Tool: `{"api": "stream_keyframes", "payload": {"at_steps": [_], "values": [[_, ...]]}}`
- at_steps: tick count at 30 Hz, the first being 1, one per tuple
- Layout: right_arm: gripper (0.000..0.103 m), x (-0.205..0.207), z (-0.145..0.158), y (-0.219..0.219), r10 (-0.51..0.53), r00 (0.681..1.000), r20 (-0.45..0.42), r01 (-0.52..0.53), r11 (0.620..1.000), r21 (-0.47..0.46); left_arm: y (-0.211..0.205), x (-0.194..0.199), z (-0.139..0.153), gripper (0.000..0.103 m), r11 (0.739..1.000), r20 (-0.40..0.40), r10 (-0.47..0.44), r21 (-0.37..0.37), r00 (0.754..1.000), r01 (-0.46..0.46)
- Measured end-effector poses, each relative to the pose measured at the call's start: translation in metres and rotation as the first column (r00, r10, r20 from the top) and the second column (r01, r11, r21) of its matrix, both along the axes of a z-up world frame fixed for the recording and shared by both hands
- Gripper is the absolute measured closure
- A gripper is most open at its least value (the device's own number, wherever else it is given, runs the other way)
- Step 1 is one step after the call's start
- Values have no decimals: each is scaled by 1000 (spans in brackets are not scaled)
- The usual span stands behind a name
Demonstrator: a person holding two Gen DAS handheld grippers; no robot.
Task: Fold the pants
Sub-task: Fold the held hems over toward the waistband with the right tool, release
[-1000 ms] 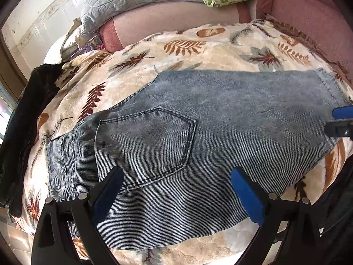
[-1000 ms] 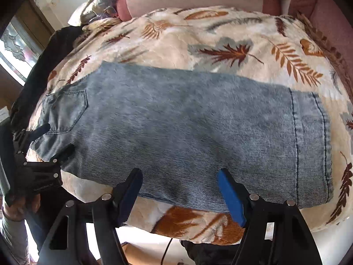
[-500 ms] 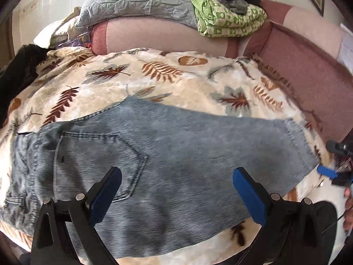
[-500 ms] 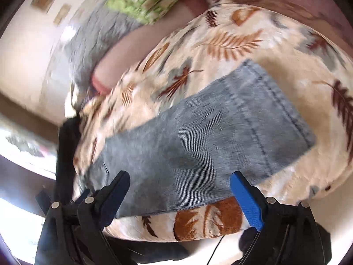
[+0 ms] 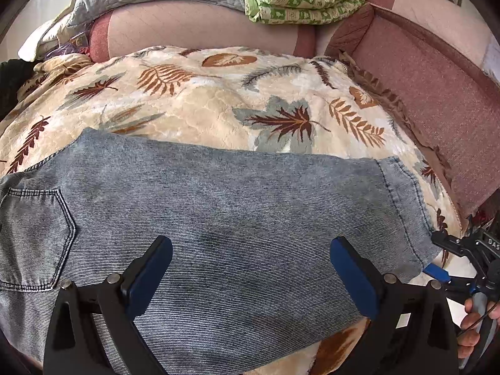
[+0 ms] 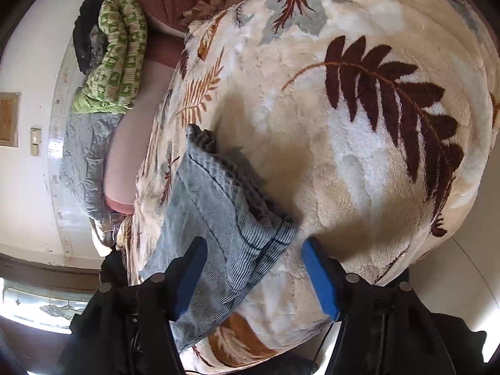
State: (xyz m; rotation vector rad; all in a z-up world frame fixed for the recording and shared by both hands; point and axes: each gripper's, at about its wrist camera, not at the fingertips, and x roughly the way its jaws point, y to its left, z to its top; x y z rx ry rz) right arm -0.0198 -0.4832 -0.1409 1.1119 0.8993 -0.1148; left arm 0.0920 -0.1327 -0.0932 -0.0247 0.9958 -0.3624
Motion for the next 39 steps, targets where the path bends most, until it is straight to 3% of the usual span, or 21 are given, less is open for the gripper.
{"api": "stream_keyframes", "payload": {"at_steps": [1,5,8,11,15,20,23,26,29,34,39], "values": [[37,1,1,0,4,1000,0,-4,1000,-9,-2,2,-5,2,1000,-12,-1,17,1000,1],[60,9,0,-6,9,999,-39,-11,999,-31,-11,0,-24,2,993,-19,-20,115,1000,22],[61,12,-5,-8,15,998,-60,-16,999,-28,-21,-7,-28,2,980,20,-47,194,999,43],[62,12,-6,-9,6,998,-66,-7,1000,-23,-19,-6,-29,2,983,22,-34,183,999,30],[74,13,4,-3,41,997,-64,-48,993,-107,-28,-4,-30,0,967,24,-47,252,999,39],[77,18,40,16,80,996,-44,-88,964,-252,-41,-3,-23,0,937,23,-92,340,996,78],[78,26,72,38,130,991,-32,-132,919,-370,-28,-3,-11,2,956,25,-96,281,995,85],[80,35,104,73,202,979,-13,-182,852,-492,7,-5,8,2,985,54,-28,174,998,18],[84,48,128,125,306,952,5,-245,771,-588,56,-8,22,2,992,78,72,96,994,-79],[84,64,130,233,503,864,0,-371,637,-675,142,-17,30,2,970,93,239,30,967,-243],[84,68,90,329,661,749,-45,-507,528,-681,201,-27,26,2,935,90,351,17,932,-354]]}}
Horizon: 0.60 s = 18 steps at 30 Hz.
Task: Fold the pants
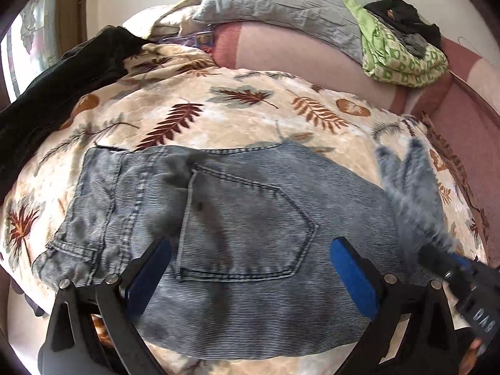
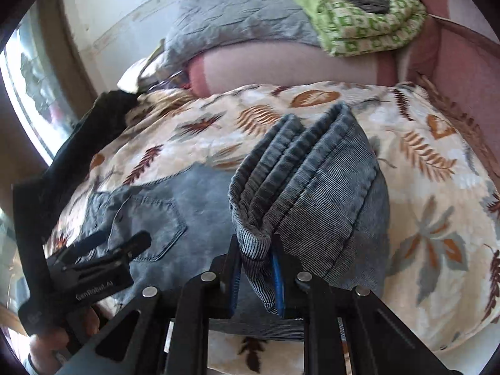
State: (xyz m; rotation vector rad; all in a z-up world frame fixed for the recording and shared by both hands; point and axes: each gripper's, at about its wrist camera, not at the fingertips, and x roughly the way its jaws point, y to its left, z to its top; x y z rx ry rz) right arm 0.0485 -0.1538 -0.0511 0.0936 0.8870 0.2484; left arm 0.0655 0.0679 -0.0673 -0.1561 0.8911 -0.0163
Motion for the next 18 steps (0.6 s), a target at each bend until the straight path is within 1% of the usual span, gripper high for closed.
{"api": "stream_keyframes", "payload": {"at_steps": [2,4,6,8,10,11,12,14,16,18], "values": [[84,0,-29,21,39,998,-48,-39,999,-6,10,-3,-4,2,1000,-11,11,4,1000,-11],[83,0,-56,29,83,990,-112,-82,997,15,12,-4,-8,2,1000,-22,5,11,1000,-5],[83,-6,-57,31,102,991,-85,-103,995,-9,10,-6,-8,2,1000,-22,-4,17,1000,5],[80,-4,-55,25,126,985,-119,-123,992,29,4,-5,-5,2,1000,-15,-14,13,1000,15],[77,2,-54,13,133,979,-154,-116,987,110,-5,-2,3,2,999,-3,-36,2,999,36],[69,2,-54,5,140,976,-168,-110,977,180,-10,-1,8,1,999,9,-45,4,999,45],[57,2,-54,-2,149,972,-179,-101,962,252,-16,0,12,2,998,17,-54,13,998,54],[50,-3,-49,-17,155,970,-186,-75,923,377,-28,4,22,2,996,30,-85,17,996,84],[47,-9,-41,-40,137,975,-175,-39,883,469,-42,7,31,2,994,46,-112,16,993,112],[45,-12,-31,-73,78,984,-159,18,848,529,-60,10,36,2,988,52,-157,5,986,157]]}}
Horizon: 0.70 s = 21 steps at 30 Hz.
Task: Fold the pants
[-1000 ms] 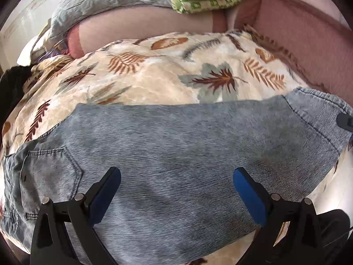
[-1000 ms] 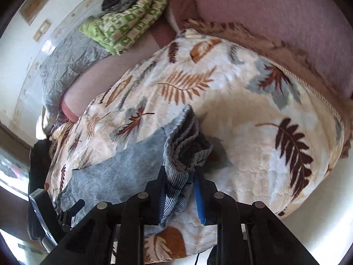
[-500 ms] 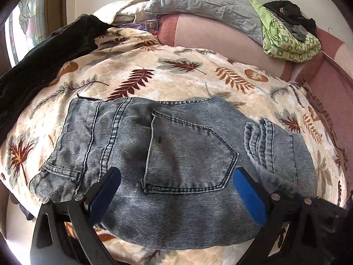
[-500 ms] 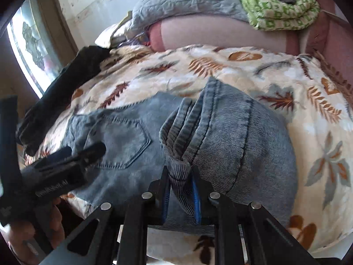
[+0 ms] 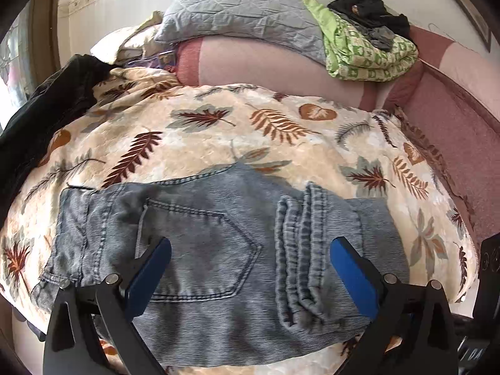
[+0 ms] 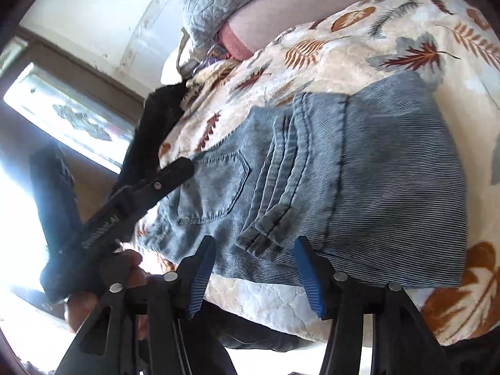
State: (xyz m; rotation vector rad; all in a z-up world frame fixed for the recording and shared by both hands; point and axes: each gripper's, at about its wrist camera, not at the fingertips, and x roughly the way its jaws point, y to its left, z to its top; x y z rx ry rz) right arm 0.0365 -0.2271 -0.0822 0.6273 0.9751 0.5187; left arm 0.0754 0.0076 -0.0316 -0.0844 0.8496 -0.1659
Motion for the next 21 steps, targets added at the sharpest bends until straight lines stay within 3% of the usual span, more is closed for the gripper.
{"api": "stream_keyframes", "payload": {"at_steps": [3,8,10,11,16,19,21], "values": [[43,8,8,-56,-109,994,-17,110,987,119,-32,7,-8,2,998,-21,-62,23,998,63],[43,59,-5,-108,-159,981,-112,179,964,197,-69,16,-61,2,979,-183,-90,166,979,121],[43,82,-13,-115,-165,977,-137,184,973,139,-70,15,-82,1,970,-237,-78,204,968,128],[43,94,-18,-118,-177,972,-156,196,974,113,-68,12,-85,1,975,-225,-77,189,971,121],[43,125,-27,-122,-161,974,-161,188,968,165,-65,5,-83,1,977,-211,-69,182,975,108],[43,138,-41,-112,-169,959,-227,176,984,12,-67,5,-80,1,976,-216,-61,190,975,103],[42,138,-41,-113,-142,969,-204,153,987,40,-70,1,-67,2,974,-177,-75,197,981,110]]}}
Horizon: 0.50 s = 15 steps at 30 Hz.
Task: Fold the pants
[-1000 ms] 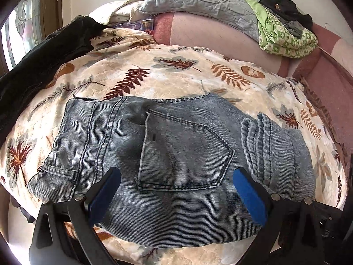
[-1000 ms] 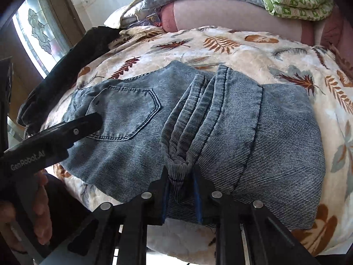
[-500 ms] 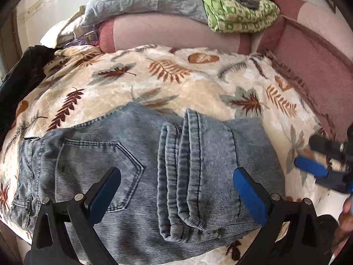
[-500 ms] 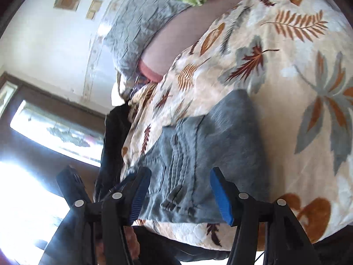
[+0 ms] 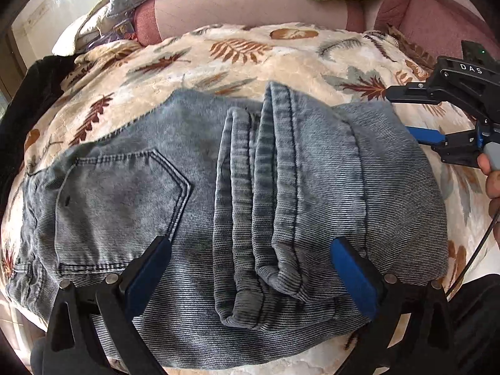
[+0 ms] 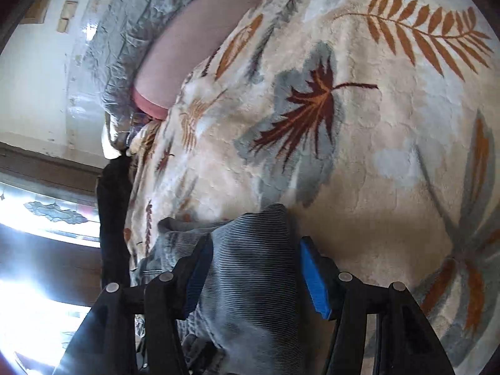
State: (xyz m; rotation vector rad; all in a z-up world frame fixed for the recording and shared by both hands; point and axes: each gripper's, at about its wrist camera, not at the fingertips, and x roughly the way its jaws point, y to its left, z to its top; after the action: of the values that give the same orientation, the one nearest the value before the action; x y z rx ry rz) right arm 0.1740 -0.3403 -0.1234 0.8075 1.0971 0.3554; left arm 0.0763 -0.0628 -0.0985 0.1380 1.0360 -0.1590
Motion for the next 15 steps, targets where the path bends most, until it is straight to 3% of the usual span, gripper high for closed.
{"api": "stream_keyframes", "payload": {"at_steps": [3,6,7,9,11,12,13,15], "values": [[42,0,8,-10,-17,1000,25,17,1000,-20,-13,-10,28,2,997,101,-50,-47,994,55],[44,13,-7,-10,16,999,-42,-17,1000,-22,-38,-18,42,1,985,149,-150,-59,977,160],[46,18,-14,-6,47,997,-61,-47,999,-11,-46,-16,37,1,983,135,-171,-42,976,178],[74,23,-17,0,63,996,-65,-66,997,-43,-53,-9,19,1,985,88,-172,7,981,172],[87,26,-13,6,76,996,-50,-80,994,-81,-51,-1,-5,1,988,4,-151,32,988,151],[89,26,-7,12,92,995,-26,-94,988,-124,-47,1,-15,1,991,-28,-134,26,991,135],[89,24,2,18,108,994,3,-106,980,-171,-40,0,-20,1,992,-17,-128,-3,992,128],[90,22,17,27,123,991,55,-104,956,-273,-40,-5,-19,1,992,6,-129,10,992,129]]}}
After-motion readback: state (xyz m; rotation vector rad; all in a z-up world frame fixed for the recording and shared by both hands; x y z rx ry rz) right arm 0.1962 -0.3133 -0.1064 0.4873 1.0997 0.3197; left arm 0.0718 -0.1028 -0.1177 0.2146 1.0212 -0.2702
